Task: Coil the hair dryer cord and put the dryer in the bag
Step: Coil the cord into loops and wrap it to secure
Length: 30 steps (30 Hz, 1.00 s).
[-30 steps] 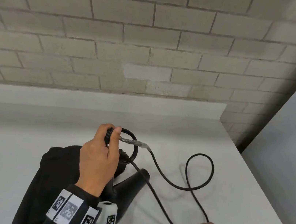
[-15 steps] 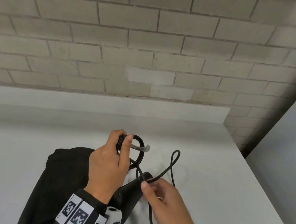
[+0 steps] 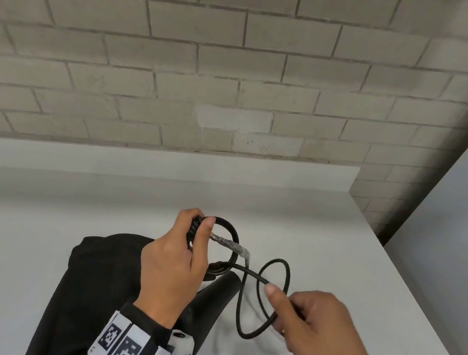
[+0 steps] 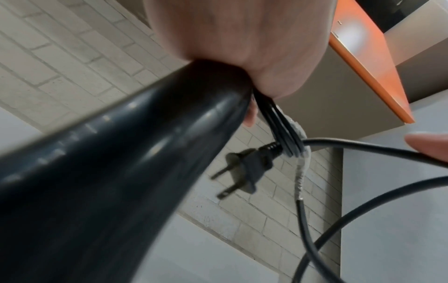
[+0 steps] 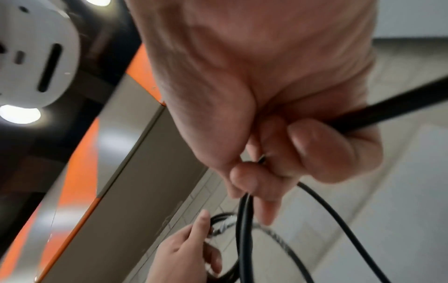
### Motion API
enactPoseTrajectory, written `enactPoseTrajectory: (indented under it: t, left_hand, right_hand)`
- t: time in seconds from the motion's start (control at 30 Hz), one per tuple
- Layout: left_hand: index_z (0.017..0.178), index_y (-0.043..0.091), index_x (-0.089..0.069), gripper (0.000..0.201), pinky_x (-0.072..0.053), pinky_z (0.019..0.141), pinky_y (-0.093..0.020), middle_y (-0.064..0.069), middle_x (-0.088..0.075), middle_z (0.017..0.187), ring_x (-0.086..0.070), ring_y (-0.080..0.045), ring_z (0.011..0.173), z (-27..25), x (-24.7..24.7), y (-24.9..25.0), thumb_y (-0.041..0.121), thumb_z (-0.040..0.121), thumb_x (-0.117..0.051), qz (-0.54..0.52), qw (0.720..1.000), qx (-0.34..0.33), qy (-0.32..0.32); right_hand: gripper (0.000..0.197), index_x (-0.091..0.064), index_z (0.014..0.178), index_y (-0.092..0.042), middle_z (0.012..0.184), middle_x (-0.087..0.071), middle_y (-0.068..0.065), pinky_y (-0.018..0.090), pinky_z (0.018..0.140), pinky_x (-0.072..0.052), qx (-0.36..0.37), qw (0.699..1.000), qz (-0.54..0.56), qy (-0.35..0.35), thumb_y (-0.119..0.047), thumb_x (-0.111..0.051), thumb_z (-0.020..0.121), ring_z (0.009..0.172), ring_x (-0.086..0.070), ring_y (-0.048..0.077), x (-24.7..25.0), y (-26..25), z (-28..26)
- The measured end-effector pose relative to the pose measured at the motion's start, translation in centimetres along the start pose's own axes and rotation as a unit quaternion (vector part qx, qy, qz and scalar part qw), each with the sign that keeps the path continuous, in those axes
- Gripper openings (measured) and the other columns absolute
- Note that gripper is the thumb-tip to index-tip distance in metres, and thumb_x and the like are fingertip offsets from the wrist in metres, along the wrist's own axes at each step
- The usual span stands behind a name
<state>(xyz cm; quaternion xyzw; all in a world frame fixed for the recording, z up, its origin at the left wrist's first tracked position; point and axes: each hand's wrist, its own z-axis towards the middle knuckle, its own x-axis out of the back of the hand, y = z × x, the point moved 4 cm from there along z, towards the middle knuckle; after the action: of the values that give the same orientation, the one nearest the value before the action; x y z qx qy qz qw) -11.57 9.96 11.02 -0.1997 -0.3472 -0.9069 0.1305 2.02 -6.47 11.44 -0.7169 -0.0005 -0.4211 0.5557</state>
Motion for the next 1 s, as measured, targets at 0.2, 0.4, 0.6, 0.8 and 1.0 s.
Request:
enactPoseTrajectory:
  t: [0.2, 0.4, 0.6, 0.8, 1.0]
  left_hand:
    - [0.1, 0.024, -0.053, 0.033, -0.027, 0.04, -0.011, 0.02, -0.033, 0.051, -0.035, -0.003, 0.037, -0.4, 0.0, 1.2, 0.052, 0.101, -0.035, -0.005, 0.999, -0.033, 0.003]
    - [0.101, 0.026, -0.052, 0.036, -0.025, 0.039, -0.011, 0.015, -0.039, 0.05, -0.037, -0.007, 0.036, -0.4, 0.2, 1.3, 0.055, 0.102, -0.031, -0.007, 0.999, -0.032, -0.003]
    - [0.099, 0.024, -0.053, 0.035, -0.022, 0.042, -0.007, 0.015, -0.042, 0.051, -0.038, -0.004, 0.036, -0.4, -0.2, 1.3, 0.053, 0.102, -0.033, 0.012, 0.999, -0.04, -0.012]
    - [0.097, 0.019, -0.058, 0.042, -0.027, 0.042, -0.015, 0.012, -0.044, 0.049, -0.04, -0.007, 0.037, 0.4, 0.0, -0.6, 0.054, 0.099, -0.035, 0.013, 1.0, 0.014, 0.003]
    - [0.097, 0.019, -0.058, 0.042, -0.028, 0.042, -0.015, 0.011, -0.048, 0.051, -0.041, -0.008, 0.038, 0.4, -0.1, -0.8, 0.054, 0.098, -0.035, 0.003, 1.0, 0.018, 0.002]
  right_hand:
    - [0.059, -0.059, 0.054, -0.014, 0.044, -0.054, -0.005, 0.017, 0.044, -0.036, 0.105, 0.991, 0.031, 0.075, -0.063, -0.046, 0.083, 0.041, -0.046, 0.011, 1.0, -2.5, -1.5]
    - [0.048, -0.064, 0.064, -0.019, 0.045, -0.04, -0.002, 0.016, 0.046, -0.03, 0.129, 0.967, 0.218, -0.003, -0.063, -0.05, 0.078, 0.044, -0.034, 0.009, 0.5, -1.4, -0.8]
    - [0.049, -0.072, 0.091, -0.03, 0.056, -0.057, 0.001, 0.009, 0.053, -0.032, 0.177, 0.947, 0.256, -0.083, -0.072, -0.047, 0.081, 0.047, -0.041, 0.001, -2.3, -0.7, 0.4]
    - [0.053, -0.075, 0.076, -0.022, 0.052, -0.056, 0.003, 0.017, 0.049, -0.035, 0.19, 0.923, 0.327, -0.071, -0.073, -0.06, 0.074, 0.048, -0.044, 0.014, 0.2, 1.4, 0.4]
    - [0.035, -0.071, 0.092, -0.04, 0.085, -0.064, -0.016, 0.015, 0.07, -0.046, 0.239, 0.948, -0.085, -0.191, -0.067, -0.05, 0.086, 0.077, -0.06, 0.002, 1.3, 6.0, 0.6]
